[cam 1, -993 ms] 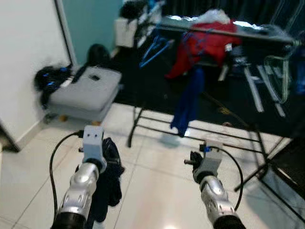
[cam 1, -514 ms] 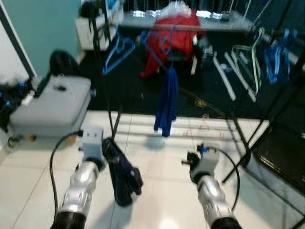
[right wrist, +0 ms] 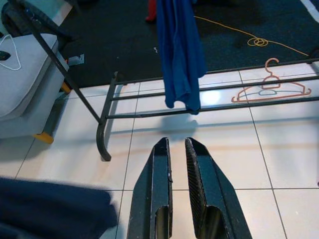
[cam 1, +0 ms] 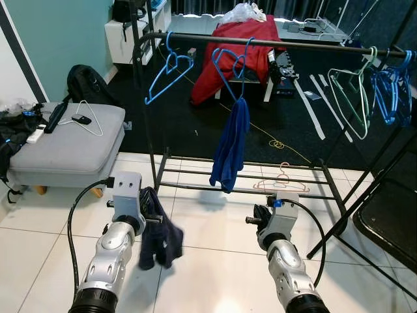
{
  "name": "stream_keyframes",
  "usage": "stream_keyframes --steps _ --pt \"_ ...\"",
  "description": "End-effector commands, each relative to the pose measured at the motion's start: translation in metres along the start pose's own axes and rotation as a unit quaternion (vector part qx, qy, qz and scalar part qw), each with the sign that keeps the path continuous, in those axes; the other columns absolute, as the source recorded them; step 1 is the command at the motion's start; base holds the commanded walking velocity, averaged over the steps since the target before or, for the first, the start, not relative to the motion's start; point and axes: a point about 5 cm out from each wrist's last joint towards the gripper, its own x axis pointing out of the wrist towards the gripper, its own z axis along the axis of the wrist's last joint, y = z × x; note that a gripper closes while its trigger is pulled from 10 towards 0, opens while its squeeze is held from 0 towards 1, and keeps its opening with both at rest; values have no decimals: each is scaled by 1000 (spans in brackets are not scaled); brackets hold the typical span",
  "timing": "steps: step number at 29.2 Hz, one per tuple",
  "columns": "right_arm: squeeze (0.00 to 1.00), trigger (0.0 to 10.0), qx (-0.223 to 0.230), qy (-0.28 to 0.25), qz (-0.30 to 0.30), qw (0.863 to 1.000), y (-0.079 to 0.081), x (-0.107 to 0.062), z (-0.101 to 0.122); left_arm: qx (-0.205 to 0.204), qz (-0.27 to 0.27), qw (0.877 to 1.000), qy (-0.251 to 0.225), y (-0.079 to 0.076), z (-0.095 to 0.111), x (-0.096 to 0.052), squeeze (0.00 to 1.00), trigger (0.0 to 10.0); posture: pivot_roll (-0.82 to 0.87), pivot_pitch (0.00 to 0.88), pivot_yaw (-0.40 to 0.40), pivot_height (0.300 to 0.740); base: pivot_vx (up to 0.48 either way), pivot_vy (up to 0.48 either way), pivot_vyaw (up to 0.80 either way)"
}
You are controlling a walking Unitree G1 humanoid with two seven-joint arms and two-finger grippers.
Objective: Hang hanger
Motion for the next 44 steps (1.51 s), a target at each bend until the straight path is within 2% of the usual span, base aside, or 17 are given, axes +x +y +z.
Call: stream_keyframes --steps 1,10,14,26,34,41,43,44 --pt "0 10000 2 3 1 1000 0 0 -1 6 3 1000 -3 4 -1 -2 0 10000 -32 37 -33 740 0 480 0" --pt "0 10000 2 3 2 1000 0 0 -1 13 1 1000 -2 3 -1 -1 0 10000 -32 40 -33 740 0 427 0" --pt "0 10000 2 3 2 1000 0 -1 -1 33 -6 999 -6 -3 1 -1 0 10000 -34 44 -34 740 0 -388 0" --pt "0 10000 1 3 0 1000 -3 -1 -1 28 -9 999 -15 -8 2 0 0 10000 -36 54 -37 740 0 -466 0" --pt "0 10000 3 0 2 1000 -1 -1 0 25 0 1000 -15 -6 5 1 0 10000 -33 55 -37 740 0 0 0" --pt "0 10000 5 -22 12 1000 3 2 8 35 3 999 -40 -3 16 7 0 10000 -33 54 -37 740 0 0 0" --pt "0 10000 -15 -31 76 997 15 3 13 76 -15 996 -37 -12 24 15 0 10000 -38 54 -36 740 0 0 0" --pt "0 10000 -15 -31 76 997 15 3 13 76 -15 996 -37 -12 24 15 0 10000 -38 54 -36 740 0 0 0"
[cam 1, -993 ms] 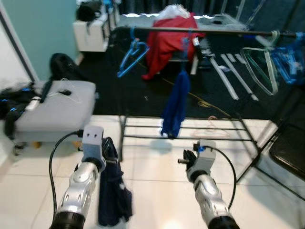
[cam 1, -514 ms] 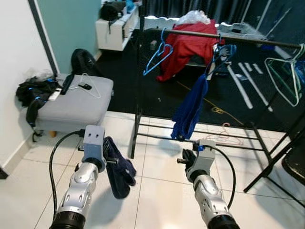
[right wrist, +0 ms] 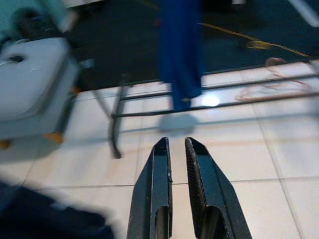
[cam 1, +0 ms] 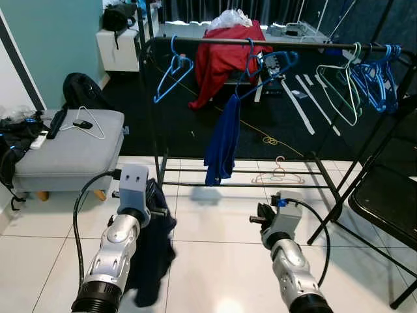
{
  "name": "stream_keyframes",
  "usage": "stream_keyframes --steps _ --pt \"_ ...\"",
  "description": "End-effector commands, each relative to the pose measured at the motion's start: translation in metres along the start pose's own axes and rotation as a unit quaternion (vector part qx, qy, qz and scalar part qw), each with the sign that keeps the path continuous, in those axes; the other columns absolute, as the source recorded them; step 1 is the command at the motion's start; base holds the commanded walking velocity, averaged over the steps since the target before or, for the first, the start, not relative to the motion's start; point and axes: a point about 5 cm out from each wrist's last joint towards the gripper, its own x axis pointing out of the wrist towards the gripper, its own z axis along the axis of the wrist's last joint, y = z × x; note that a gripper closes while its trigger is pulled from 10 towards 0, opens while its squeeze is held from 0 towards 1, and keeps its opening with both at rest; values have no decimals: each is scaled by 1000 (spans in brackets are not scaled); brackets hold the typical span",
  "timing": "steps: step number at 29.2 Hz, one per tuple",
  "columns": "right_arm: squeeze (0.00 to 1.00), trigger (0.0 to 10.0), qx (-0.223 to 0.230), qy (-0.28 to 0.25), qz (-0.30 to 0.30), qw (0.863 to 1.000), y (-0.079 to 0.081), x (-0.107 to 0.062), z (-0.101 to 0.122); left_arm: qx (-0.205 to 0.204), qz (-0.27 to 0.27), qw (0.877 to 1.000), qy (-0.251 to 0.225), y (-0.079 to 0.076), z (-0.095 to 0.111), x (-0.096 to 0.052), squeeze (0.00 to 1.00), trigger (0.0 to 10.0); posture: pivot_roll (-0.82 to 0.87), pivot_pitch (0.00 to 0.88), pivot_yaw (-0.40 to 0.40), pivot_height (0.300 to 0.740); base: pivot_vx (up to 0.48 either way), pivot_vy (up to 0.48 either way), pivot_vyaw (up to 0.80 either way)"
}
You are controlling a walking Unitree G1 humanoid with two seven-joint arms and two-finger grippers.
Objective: Hang hanger
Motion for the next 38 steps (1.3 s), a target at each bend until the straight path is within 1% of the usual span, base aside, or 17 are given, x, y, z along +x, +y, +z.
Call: stream_keyframes --steps 1,3,5,6,9,14,16,19,20,21,22,26,30,32,34,37,38 --pt "0 10000 -16 -20 51 998 12 4 10 32 -10 999 2 -2 5 5 0 10000 -38 54 -36 740 0 0 0" --pt "0 10000 -32 -17 81 996 18 4 10 44 -22 999 -9 -5 11 6 0 10000 -40 54 -34 740 0 0 0" --pt "0 10000 -60 -2 146 987 27 2 7 47 -49 997 -37 -8 22 8 0 10000 -41 55 -33 740 0 0 0" --pt "0 10000 -60 -2 146 987 27 2 7 47 -49 997 -37 -8 22 8 0 10000 -41 55 -33 740 0 0 0" --pt "0 10000 -157 25 219 963 32 -1 0 30 -98 991 -84 -10 50 10 0 10000 -41 55 -35 740 0 0 0" --pt "0 10000 -187 35 240 952 33 -3 -3 30 -123 986 -108 -12 65 11 0 10000 -41 56 -37 740 0 0 0" --pt "0 10000 -208 46 249 945 33 -5 -8 37 -159 974 -154 -16 87 10 0 10000 -42 56 -42 740 0 0 0" --pt "0 10000 -206 51 248 945 33 -6 -10 44 -177 968 -175 -19 96 10 0 10000 -42 56 -42 740 0 0 0" --pt "871 10000 -195 46 241 950 32 -7 -10 60 -201 959 -190 -22 103 9 0 10000 -43 56 -43 740 0 0 0" --pt "871 10000 -186 41 235 953 31 -7 -10 71 -216 954 -196 -23 106 8 0 10000 -43 56 -43 740 0 0 0" --pt "1000 10000 -177 28 231 956 30 -8 -7 89 -231 949 -196 -24 107 8 0 10000 -43 56 -42 740 0 0 0" --pt "1000 10000 -172 -4 224 959 30 -8 0 112 -243 945 -190 -23 109 10 0 10000 -47 57 -32 740 0 0 0" --pt "1000 10000 -176 -40 208 961 29 -9 7 105 -242 946 -190 -20 115 12 0 10000 -46 58 -33 740 0 0 0" --pt "1000 10000 -174 -68 202 961 31 -8 14 83 -233 951 -183 -17 120 13 0 10000 -45 54 -34 740 0 0 0" --pt "1000 10000 -174 -68 202 961 31 -8 14 83 -233 951 -183 -17 120 13 0 10000 -45 54 -34 740 0 0 0" --pt "1000 10000 -157 -108 209 959 38 -7 27 80 -227 955 -174 -16 121 15 0 10000 -44 49 -37 740 0 0 0" --pt "773 10000 -147 -125 219 956 41 -7 32 83 -227 955 -169 -15 120 15 0 10000 -43 47 -38 740 0 0 0"
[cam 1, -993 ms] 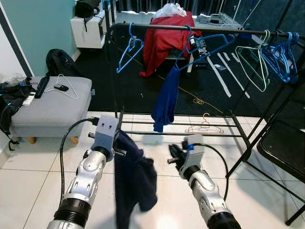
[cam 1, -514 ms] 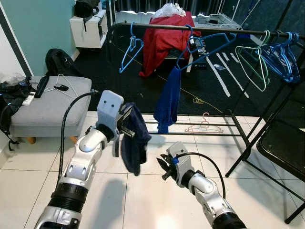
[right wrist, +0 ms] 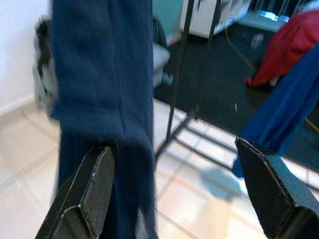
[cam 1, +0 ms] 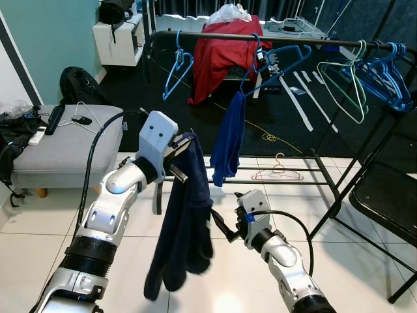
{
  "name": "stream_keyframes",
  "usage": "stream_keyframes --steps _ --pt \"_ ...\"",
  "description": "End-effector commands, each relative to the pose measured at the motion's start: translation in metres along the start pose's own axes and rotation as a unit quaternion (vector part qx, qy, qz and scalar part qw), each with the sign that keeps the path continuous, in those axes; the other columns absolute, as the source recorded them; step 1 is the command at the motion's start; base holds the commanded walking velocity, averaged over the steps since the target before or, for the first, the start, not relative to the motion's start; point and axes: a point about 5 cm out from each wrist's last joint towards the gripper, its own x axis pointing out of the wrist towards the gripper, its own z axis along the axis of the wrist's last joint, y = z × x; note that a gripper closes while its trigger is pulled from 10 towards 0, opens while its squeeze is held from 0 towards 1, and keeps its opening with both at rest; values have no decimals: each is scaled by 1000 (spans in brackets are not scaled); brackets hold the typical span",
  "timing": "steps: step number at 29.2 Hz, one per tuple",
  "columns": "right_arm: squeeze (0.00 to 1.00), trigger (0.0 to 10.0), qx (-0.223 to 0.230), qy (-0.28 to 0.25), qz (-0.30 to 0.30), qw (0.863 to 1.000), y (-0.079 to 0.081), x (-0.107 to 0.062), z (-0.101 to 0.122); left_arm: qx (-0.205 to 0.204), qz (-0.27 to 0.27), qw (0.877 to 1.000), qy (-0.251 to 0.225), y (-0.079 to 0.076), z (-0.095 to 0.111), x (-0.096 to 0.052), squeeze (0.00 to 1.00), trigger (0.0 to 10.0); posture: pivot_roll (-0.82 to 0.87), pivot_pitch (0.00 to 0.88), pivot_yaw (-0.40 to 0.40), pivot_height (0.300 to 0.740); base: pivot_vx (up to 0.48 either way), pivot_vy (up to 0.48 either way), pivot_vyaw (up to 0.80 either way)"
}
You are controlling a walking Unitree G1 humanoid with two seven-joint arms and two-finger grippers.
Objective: Hang hanger
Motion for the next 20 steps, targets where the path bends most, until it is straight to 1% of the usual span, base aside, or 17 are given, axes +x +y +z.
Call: stream_keyframes --steps 1,2,3,7,14,18,19,20 --pt "0 10000 10 -53 29 998 5 5 16 10 -3 1000 -4 4 8 1 0 10000 -43 47 -39 740 0 0 0" --pt "0 10000 15 -64 50 997 9 6 19 10 -4 1000 -1 3 7 1 0 10000 -43 47 -39 740 0 0 0" --pt "0 10000 15 -74 101 992 21 5 22 12 1 1000 5 3 5 1 0 10000 -44 44 -45 740 0 0 0" --pt "0 10000 18 -82 130 988 30 4 23 12 5 1000 9 3 5 2 0 10000 -43 38 -48 740 0 0 0" --pt "0 10000 16 -68 124 990 30 8 21 3 -5 1000 8 -3 7 3 0 10000 -43 33 -43 740 0 0 0" --pt "0 10000 12 -57 106 993 24 10 21 0 -14 1000 8 -7 8 4 0 10000 -43 30 -42 740 0 0 0" --pt "0 10000 6 -52 87 995 18 10 21 -1 -16 1000 7 -9 8 5 0 10000 -43 30 -43 740 0 0 0" --pt "0 10000 6 -52 87 995 18 10 21 -1 -16 1000 7 -9 8 5 0 10000 -43 30 -43 740 0 0 0"
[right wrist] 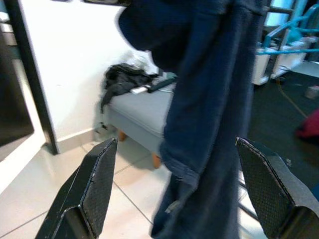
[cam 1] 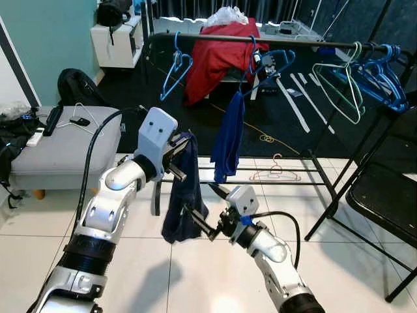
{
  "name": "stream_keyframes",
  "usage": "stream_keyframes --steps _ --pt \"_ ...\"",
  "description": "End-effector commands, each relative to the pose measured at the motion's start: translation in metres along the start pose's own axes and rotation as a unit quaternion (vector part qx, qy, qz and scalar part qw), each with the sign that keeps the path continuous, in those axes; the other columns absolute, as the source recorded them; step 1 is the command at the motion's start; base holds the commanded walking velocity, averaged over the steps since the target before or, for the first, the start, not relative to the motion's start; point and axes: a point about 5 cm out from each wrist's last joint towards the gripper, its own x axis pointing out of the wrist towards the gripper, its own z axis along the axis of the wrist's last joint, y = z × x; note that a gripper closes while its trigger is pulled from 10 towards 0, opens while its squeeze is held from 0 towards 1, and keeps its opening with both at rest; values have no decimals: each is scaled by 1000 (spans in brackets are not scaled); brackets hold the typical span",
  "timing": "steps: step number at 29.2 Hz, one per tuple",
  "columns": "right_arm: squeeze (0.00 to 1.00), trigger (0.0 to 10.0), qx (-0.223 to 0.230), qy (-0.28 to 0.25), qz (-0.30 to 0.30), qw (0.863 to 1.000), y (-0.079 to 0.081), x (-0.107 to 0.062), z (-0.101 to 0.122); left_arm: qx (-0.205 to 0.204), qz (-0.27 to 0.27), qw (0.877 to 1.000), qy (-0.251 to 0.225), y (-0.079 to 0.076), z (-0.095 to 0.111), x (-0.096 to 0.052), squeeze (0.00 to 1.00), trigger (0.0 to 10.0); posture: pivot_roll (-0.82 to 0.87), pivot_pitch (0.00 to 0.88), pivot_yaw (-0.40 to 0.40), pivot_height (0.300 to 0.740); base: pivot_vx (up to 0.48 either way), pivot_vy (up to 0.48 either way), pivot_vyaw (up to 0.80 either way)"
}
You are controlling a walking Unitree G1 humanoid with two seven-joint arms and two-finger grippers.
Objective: Hang hanger
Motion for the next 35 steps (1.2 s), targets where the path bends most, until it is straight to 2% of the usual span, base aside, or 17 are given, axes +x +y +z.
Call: stream_keyframes --steps 1,8,12,16,18,19,21,22,23,24,28,29,31,33,35 --pt "0 10000 -3 15 -19 1000 -7 -2 -3 1 -12 1000 -11 -6 6 3 0 10000 -43 30 -43 740 0 0 0" --pt "0 10000 -19 35 -68 997 -18 -4 -5 7 -5 1000 2 -5 5 4 0 10000 -43 30 -42 740 0 0 0" --pt "0 10000 -23 53 -131 990 -33 -10 -8 6 5 1000 14 -2 3 3 0 10000 -41 31 -43 740 0 0 0" --pt "0 10000 -18 51 -133 990 -34 -10 -8 7 10 1000 18 -1 3 3 0 10000 -41 33 -41 740 0 0 0" --pt "0 10000 -7 40 -120 992 -31 -10 -7 7 14 1000 22 1 2 3 0 10000 -41 34 -40 740 0 0 0" --pt "0 10000 4 29 -95 995 -24 -9 -5 8 19 999 26 2 1 3 0 10000 -41 35 -38 740 0 0 0" --pt "0 10000 4 29 -95 995 -24 -9 -5 8 19 999 26 2 1 3 0 10000 -41 35 -38 740 0 0 0" --pt "0 10000 23 14 -59 998 -14 -8 -4 10 24 999 30 4 1 3 0 10000 -40 37 -37 740 0 0 0" --pt "0 10000 23 14 -59 998 -14 -8 -4 10 24 999 30 4 1 3 0 10000 -40 37 -37 740 0 0 0" --pt "0 10000 42 5 -24 999 -3 -8 -3 14 31 999 33 6 0 3 0 10000 -40 38 -37 740 0 0 0" --pt "0 10000 62 3 11 998 9 -9 -4 16 45 998 39 10 0 5 0 10000 -40 41 -35 740 0 0 0" --pt "0 10000 62 3 11 998 9 -9 -4 16 45 998 39 10 0 5 0 10000 -40 41 -35 740 0 0 0" --pt "0 10000 62 44 1 997 6 -10 -14 11 54 998 36 12 6 8 0 10000 -40 45 -34 740 0 0 0" --pt "0 10000 59 61 -7 996 4 -11 -18 10 55 998 35 13 8 9 0 10000 -40 45 -34 740 0 0 0" --pt "0 10000 59 61 -7 996 4 -11 -18 10 55 998 35 13 8 9 0 10000 -40 45 -34 740 0 0 0"
